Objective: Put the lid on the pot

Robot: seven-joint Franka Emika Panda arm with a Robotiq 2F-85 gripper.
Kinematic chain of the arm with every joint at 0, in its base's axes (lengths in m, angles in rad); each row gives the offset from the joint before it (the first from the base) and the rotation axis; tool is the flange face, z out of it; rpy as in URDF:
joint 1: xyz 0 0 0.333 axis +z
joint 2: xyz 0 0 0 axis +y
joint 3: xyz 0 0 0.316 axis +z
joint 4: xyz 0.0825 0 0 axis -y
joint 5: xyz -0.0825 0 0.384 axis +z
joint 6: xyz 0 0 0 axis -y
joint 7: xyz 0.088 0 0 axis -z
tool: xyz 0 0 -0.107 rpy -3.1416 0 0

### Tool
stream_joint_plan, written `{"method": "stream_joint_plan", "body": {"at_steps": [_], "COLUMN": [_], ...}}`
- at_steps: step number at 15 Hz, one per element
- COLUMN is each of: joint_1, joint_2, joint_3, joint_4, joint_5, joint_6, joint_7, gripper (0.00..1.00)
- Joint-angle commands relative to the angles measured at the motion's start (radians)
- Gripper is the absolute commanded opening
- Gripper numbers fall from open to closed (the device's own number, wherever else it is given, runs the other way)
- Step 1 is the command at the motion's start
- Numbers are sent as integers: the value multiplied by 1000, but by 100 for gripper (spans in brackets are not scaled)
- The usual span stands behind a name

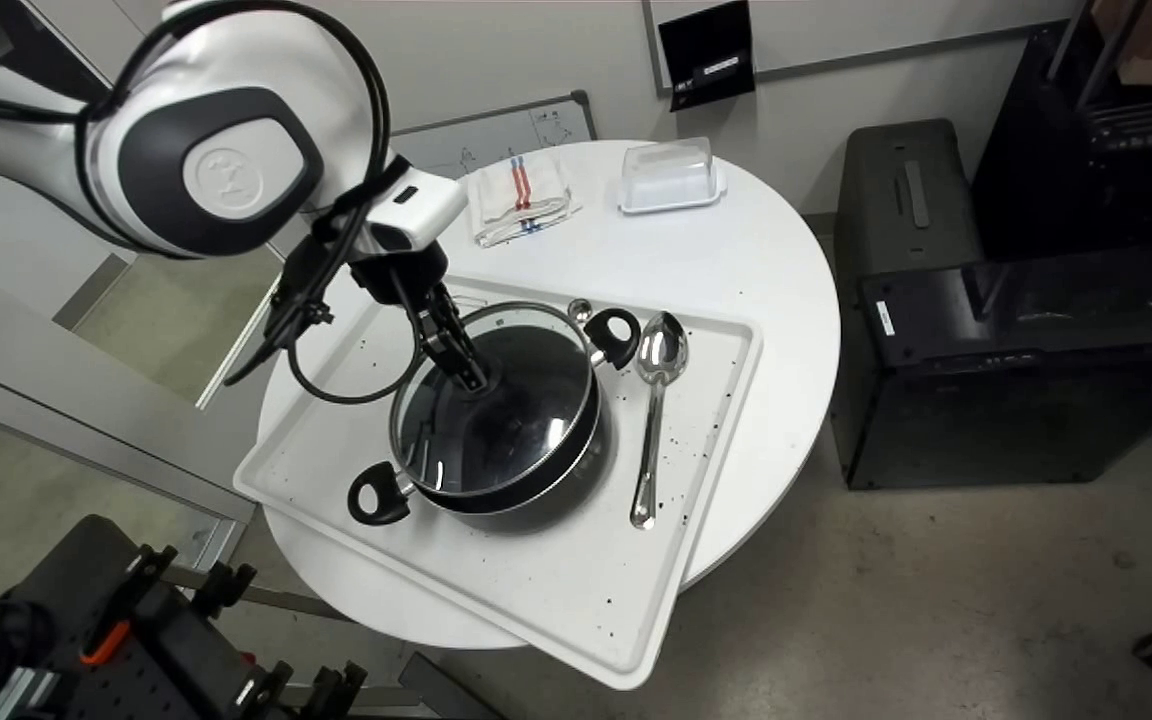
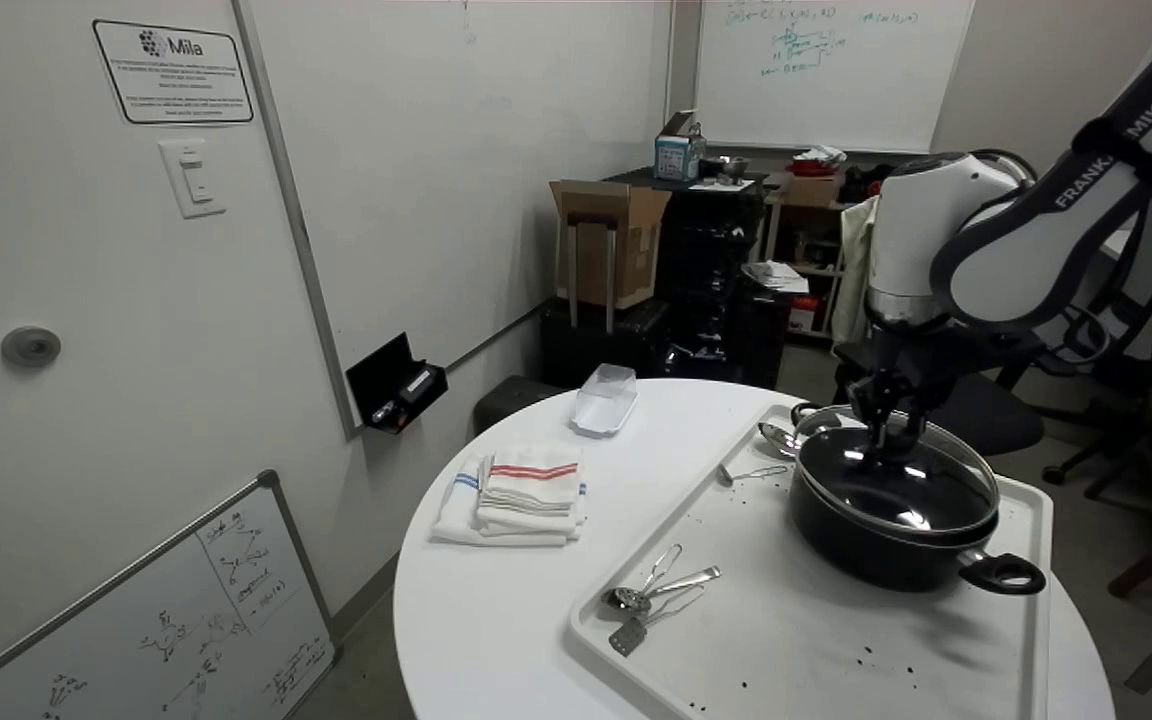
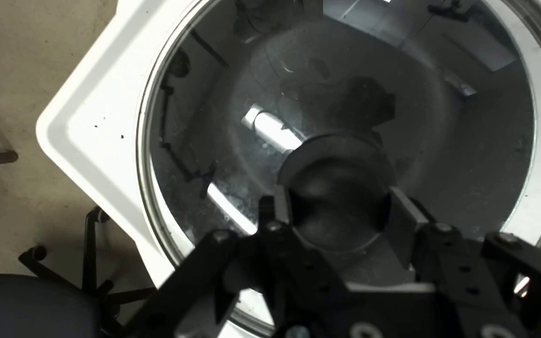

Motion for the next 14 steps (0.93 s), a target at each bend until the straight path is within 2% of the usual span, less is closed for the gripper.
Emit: {"method": "stream_joint_plan", "body": {"at_steps": [1,14], "joint_1": [1,-5], "joint_2": [-1,4], "joint_3": [-8,-17], "joint_4": [15,-8], "joint_5": [29,36], "joint_6": [-28,-3], "joint_7": [-2,-3], "gripper": [25,25]}}
